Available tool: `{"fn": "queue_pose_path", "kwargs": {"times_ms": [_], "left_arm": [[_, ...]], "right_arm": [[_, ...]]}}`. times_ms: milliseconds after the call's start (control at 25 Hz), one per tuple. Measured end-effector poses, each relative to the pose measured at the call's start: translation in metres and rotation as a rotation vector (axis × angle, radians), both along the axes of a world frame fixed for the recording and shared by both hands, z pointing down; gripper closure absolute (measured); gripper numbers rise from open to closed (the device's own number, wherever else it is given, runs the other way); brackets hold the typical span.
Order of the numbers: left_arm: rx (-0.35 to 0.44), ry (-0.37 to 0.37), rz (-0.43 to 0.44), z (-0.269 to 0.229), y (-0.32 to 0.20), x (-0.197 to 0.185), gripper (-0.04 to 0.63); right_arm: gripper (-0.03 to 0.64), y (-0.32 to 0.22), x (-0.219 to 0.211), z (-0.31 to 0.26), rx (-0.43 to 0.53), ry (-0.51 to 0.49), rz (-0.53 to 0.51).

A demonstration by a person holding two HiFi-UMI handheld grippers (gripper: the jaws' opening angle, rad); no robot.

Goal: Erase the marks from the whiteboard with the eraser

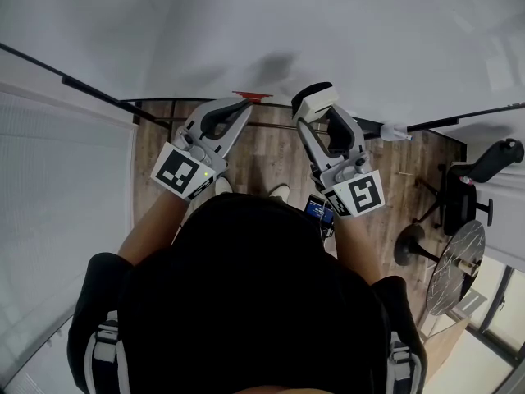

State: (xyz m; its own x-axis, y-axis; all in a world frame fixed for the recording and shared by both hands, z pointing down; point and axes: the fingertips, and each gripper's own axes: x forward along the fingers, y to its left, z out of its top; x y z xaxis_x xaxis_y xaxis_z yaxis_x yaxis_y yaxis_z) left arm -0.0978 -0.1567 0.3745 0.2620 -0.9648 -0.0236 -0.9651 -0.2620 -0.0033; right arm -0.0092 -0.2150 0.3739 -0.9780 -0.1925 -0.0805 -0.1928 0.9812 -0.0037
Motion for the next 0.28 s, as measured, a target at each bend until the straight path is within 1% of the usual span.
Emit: {"fn": "queue_pose_path", "kwargs": {"times_ms": [280], "left_arm": [[0.036, -0.008, 0.003, -0.0038, -0.0019, -0.0076, 0.589]], "right_arm": [[0.393, 0.0027, -0.0046, -0.0005, 0.000, -0.003, -0.006]]}}
